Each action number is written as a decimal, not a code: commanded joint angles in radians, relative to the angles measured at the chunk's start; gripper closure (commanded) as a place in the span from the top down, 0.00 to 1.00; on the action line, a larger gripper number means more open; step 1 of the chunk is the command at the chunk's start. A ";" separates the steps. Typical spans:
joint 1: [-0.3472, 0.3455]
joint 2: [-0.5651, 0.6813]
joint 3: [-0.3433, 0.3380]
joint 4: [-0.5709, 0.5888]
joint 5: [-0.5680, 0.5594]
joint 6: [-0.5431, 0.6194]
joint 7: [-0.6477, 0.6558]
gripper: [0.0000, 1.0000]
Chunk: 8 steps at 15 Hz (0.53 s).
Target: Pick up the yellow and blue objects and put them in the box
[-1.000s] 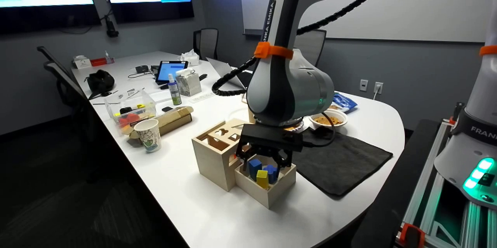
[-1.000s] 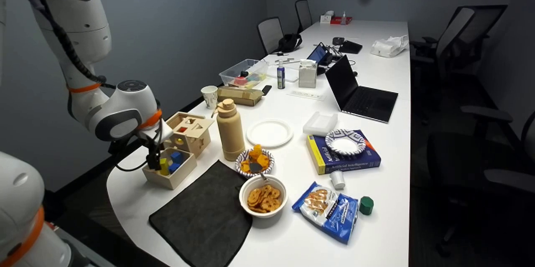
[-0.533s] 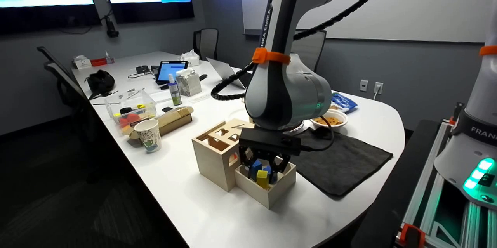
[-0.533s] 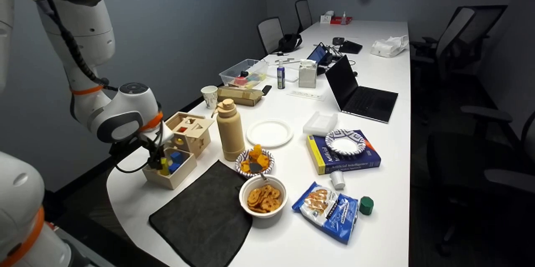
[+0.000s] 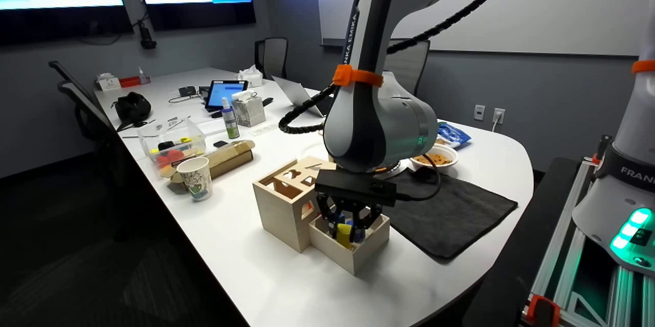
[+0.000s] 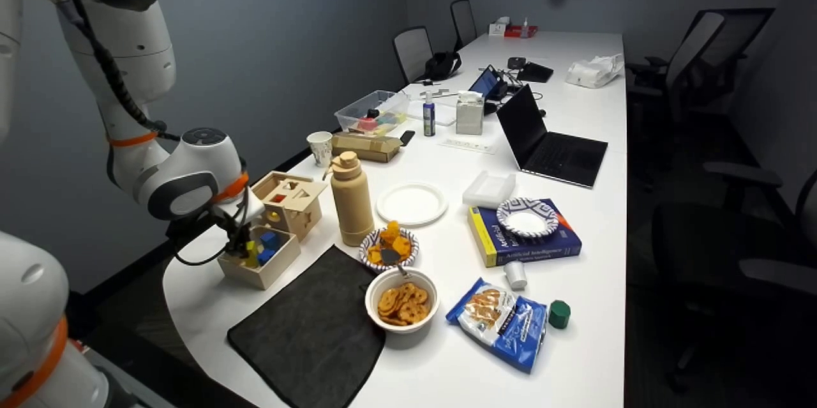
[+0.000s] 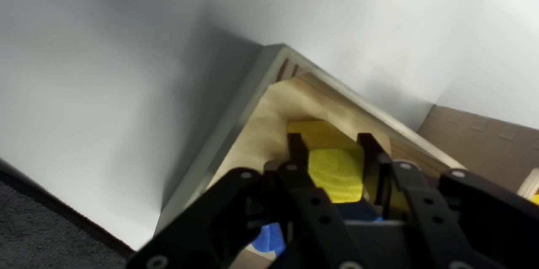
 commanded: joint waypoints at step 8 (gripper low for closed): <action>0.336 -0.326 -0.365 -0.136 -0.164 -0.273 0.025 0.11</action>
